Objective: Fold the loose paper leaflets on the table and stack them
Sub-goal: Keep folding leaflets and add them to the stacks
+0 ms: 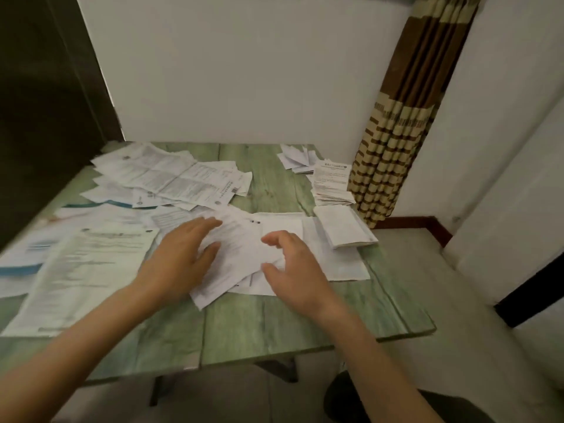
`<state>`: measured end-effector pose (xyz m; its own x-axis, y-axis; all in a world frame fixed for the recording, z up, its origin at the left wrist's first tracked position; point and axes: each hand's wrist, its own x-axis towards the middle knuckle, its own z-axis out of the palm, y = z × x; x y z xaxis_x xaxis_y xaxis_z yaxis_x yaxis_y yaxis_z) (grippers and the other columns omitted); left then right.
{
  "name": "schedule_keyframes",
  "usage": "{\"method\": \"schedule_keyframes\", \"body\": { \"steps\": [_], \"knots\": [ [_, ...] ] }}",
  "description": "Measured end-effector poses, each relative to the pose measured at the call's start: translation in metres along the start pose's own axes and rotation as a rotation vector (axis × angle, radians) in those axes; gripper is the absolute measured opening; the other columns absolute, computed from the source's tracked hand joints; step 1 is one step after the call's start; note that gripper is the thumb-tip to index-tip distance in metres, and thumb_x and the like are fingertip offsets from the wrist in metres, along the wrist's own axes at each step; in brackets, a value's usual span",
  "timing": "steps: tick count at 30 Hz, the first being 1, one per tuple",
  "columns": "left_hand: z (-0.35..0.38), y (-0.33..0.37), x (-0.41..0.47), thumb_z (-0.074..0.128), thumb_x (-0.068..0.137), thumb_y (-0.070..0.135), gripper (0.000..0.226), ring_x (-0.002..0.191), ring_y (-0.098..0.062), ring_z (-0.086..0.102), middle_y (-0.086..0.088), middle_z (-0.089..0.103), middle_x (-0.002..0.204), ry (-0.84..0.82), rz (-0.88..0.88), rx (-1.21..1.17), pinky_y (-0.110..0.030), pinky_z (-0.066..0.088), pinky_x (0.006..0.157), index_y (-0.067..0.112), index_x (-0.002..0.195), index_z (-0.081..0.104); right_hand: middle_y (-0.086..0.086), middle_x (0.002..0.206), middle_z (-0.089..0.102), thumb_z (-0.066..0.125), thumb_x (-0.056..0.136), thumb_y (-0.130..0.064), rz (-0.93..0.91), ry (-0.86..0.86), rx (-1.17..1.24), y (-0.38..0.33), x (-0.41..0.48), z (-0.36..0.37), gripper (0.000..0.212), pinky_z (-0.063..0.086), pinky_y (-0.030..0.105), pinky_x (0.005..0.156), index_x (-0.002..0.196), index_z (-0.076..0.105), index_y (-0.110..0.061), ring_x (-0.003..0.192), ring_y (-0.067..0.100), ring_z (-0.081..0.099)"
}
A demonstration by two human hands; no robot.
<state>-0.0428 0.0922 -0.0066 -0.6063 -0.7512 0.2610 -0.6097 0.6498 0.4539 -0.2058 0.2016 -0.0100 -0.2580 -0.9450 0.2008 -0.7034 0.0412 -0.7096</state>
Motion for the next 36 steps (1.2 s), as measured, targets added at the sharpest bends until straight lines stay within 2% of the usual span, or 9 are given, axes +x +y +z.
{"method": "schedule_keyframes", "body": {
  "steps": [2,8,14,20,25,27,31,34,36],
  "knots": [
    [-0.008,-0.017,-0.012,0.05,0.095,0.031,0.047,0.138,-0.018,0.032,-0.003,0.04,0.148,-0.032,0.001,0.029,-0.026,0.021,0.11,0.018,0.14,0.041,-0.002,0.138,0.042,0.06,0.086,-0.012,-0.023,-0.115,0.042,-0.014,0.006,0.024,0.053,0.023,-0.001,0.092,0.135,0.042,-0.018,0.129,0.01,0.035],
    [-0.003,-0.039,-0.027,0.026,0.082,0.06,0.075,0.141,-0.013,0.025,0.001,0.034,0.151,-0.15,0.036,0.101,-0.023,0.013,0.112,0.022,0.145,0.034,-0.004,0.155,0.021,0.052,0.072,-0.034,-0.052,-0.355,-0.161,-0.019,0.015,0.044,0.082,0.002,0.03,0.117,0.148,0.024,-0.024,0.144,0.013,0.011],
    [0.012,-0.05,-0.032,0.019,0.078,0.066,0.081,0.137,-0.012,0.034,-0.001,0.045,0.144,-0.046,0.055,-0.007,-0.031,0.016,0.115,0.018,0.139,0.045,-0.002,0.149,0.037,0.059,0.091,-0.021,-0.06,-0.183,-0.083,-0.011,0.012,0.047,0.047,0.015,0.031,0.117,0.137,0.048,-0.022,0.14,0.011,0.028],
    [0.007,-0.045,-0.038,0.016,0.083,0.071,0.084,0.135,-0.005,0.03,0.003,0.044,0.143,0.052,0.055,-0.185,-0.012,0.008,0.11,0.014,0.138,0.046,0.002,0.146,0.044,0.052,0.096,-0.024,0.031,-0.197,0.009,-0.018,0.015,0.047,0.03,0.019,0.029,0.117,0.124,0.062,-0.022,0.139,0.012,0.031],
    [0.006,-0.045,-0.044,0.016,0.092,0.065,0.077,0.128,-0.003,0.035,0.008,0.046,0.133,0.24,0.095,-0.217,-0.02,0.02,0.111,0.01,0.13,0.053,-0.008,0.108,0.066,0.055,0.086,-0.012,0.166,-0.216,0.01,-0.033,0.02,0.038,0.021,0.043,0.026,0.092,0.088,0.075,-0.019,0.099,0.01,0.059],
    [0.001,-0.042,-0.047,0.024,0.098,0.05,0.06,0.113,-0.011,0.048,-0.002,0.058,0.118,0.424,0.129,-0.204,-0.029,0.037,0.098,0.005,0.114,0.06,-0.003,0.067,0.051,0.055,0.085,-0.011,0.192,-0.165,0.044,-0.042,0.021,0.032,0.026,0.038,0.023,0.06,0.059,0.054,-0.015,0.061,0.01,0.045],
    [-0.022,-0.023,-0.056,0.033,0.094,0.042,0.039,0.072,-0.004,0.044,0.004,0.049,0.077,0.661,-0.012,-0.43,-0.015,0.035,0.066,0.01,0.081,0.053,0.004,0.059,0.039,0.058,0.09,-0.022,0.133,-0.03,0.123,-0.064,0.013,0.008,0.035,0.027,0.017,0.045,0.064,0.046,-0.001,0.051,0.013,0.034],
    [-0.033,-0.01,-0.059,0.045,0.085,0.062,0.044,0.097,-0.002,0.053,0.003,0.056,0.107,0.474,-0.262,-0.785,-0.02,0.043,0.085,0.023,0.104,0.049,0.012,0.08,0.069,0.061,0.091,-0.023,0.157,-0.034,0.344,-0.083,0.004,-0.013,0.026,0.053,0.035,0.066,0.091,0.067,0.002,0.066,0.03,0.062],
    [-0.037,-0.011,-0.058,0.054,0.069,0.077,0.086,0.124,-0.014,0.046,0.001,0.043,0.14,0.202,-0.338,-0.953,-0.033,0.039,0.103,0.022,0.134,0.036,0.011,0.095,0.073,0.061,0.089,-0.02,0.205,-0.11,0.58,-0.093,0.0,-0.023,0.019,0.057,0.04,0.081,0.096,0.069,-0.005,0.086,0.028,0.07]
  ]
}}
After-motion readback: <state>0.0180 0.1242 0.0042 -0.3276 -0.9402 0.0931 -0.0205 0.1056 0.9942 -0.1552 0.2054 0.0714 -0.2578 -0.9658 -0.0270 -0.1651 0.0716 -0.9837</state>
